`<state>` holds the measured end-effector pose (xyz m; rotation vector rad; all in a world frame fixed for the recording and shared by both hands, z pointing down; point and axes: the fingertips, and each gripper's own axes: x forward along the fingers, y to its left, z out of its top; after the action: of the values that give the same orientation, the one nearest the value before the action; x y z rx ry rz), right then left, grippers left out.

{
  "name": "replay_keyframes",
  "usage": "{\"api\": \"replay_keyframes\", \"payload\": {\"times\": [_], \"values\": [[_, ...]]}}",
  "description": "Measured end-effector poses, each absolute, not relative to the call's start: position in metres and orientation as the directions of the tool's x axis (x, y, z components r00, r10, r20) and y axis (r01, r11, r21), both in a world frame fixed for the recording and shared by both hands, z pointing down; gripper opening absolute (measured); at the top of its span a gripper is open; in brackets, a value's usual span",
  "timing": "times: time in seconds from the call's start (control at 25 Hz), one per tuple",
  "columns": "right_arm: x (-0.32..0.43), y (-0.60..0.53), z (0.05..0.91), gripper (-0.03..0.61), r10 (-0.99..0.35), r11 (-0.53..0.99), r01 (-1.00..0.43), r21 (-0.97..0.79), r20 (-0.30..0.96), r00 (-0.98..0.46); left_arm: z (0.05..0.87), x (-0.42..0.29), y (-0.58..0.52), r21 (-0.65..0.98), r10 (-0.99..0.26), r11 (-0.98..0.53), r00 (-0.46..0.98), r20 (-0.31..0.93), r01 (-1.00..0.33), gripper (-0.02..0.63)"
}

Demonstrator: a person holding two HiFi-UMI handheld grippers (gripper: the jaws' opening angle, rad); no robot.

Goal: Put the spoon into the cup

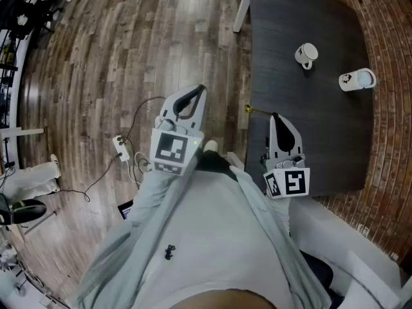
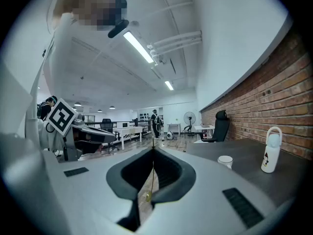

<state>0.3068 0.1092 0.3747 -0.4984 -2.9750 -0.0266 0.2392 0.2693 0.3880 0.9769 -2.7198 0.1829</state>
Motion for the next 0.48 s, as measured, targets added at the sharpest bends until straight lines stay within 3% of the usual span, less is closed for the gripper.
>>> {"api": "replay_keyframes", "payload": {"times": [0.48], "values": [[0.288,0.128,0.367,0.02,0.301,0.953,0.303,0.004,0.099,-0.948,0.383,0.22,0.294,-0.033,-0.623,0.763,-0.748,0.231,-0.645,0.02]]}}
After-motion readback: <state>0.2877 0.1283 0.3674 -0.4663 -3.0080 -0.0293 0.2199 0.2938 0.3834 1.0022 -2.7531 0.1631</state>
